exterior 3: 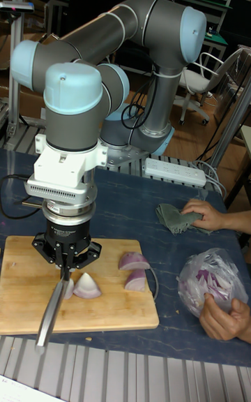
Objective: Chop the onions
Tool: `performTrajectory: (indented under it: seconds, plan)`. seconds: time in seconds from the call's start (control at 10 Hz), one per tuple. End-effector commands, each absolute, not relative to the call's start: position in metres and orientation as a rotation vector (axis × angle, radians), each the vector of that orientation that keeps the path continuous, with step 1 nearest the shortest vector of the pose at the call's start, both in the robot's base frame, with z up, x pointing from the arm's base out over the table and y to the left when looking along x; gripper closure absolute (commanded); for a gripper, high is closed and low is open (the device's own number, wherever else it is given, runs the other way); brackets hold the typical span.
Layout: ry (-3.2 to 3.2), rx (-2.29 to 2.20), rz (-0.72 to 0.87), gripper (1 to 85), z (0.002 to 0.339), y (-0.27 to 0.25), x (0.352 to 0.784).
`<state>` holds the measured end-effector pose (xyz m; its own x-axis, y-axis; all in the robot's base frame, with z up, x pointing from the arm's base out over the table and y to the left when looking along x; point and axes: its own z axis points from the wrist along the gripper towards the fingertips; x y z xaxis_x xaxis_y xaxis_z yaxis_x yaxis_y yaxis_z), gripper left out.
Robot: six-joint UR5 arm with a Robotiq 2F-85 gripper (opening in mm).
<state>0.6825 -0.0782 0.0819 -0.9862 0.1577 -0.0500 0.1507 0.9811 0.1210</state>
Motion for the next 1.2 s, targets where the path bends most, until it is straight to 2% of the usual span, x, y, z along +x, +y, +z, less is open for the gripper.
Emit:
performTrajectory:
  seconds: [0.0,0.6,1.1]
  plan:
    - [3.047,0.266,0.191,84.0,0.079,-0.072,0.687]
    - [3.023,0.221,0.229,84.0,0.065,-0.070,0.693]
    - [3.059,0.156,0.289,84.0,0.081,-0.076,0.685]
